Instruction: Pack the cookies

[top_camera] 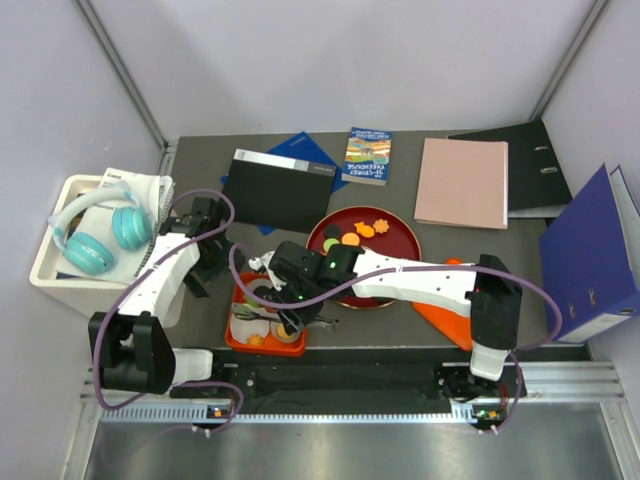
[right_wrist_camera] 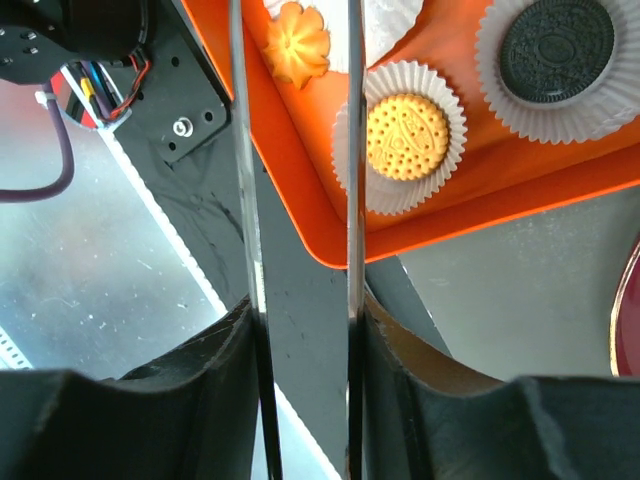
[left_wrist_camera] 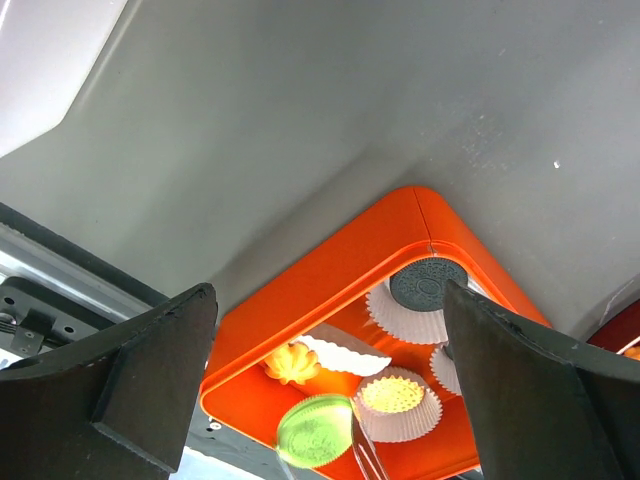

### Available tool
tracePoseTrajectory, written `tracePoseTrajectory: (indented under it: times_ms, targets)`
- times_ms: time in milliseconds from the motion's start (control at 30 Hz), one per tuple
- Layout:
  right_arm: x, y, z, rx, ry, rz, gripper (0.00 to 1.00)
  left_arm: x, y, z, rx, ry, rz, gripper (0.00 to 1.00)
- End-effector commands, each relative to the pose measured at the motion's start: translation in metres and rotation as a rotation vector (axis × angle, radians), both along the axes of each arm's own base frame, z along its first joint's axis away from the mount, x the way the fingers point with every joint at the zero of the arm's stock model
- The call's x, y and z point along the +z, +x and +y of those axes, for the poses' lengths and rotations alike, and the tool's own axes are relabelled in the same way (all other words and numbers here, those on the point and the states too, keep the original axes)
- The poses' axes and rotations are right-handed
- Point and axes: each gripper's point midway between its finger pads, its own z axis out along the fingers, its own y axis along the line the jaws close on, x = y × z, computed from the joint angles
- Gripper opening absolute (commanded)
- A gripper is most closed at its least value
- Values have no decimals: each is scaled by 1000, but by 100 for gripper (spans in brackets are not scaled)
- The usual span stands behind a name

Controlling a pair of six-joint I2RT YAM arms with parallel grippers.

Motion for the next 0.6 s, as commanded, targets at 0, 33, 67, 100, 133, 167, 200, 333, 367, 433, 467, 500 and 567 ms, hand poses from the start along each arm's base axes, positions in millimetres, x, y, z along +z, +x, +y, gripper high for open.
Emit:
tracePoseTrajectory:
  times_ms: [0, 33, 67, 100, 133, 167, 200, 333, 367, 433, 467, 500, 567]
  targets:
    - [18, 1, 22, 21, 72, -32, 40, 3, 2, 2, 2, 1, -35, 99]
    - [19, 1, 23, 24, 71, -32, 41, 4, 2, 3, 2, 2, -36, 99]
    - [18, 1, 22, 21, 65, -29, 41, 3, 3, 3, 2, 2, -36, 99]
    - [17, 2, 21, 20, 61, -29, 41, 3, 3, 3, 2, 2, -36, 99]
    - [17, 1, 21, 22, 61, -29, 42, 3, 3, 3, 3, 4, -36, 99]
    - [17, 1, 20, 19, 58, -29, 42, 3, 3, 2, 3, 3, -38, 99]
    - [18, 2, 19, 18, 59, -31, 43, 3, 3, 2, 3, 3, -36, 99]
    - [16, 1, 16, 19, 45, -31, 44, 2, 4, 2, 1, 4, -35, 99]
    - [17, 1, 16, 19, 46, -34, 45, 2, 4, 3, 3, 4, -35, 99]
    - [16, 1, 15, 18, 44, -36, 46, 2, 5, 3, 3, 5, -38, 99]
    - [18, 2, 15, 17, 46, -38, 48, 2, 5, 3, 2, 7, -36, 99]
    - [19, 3, 16, 13, 50, -42, 50, 2, 5, 3, -2, 5, -38, 99]
    - [21, 3, 16, 12, 55, -46, 52, 3, 6, 3, 1, 7, -44, 99]
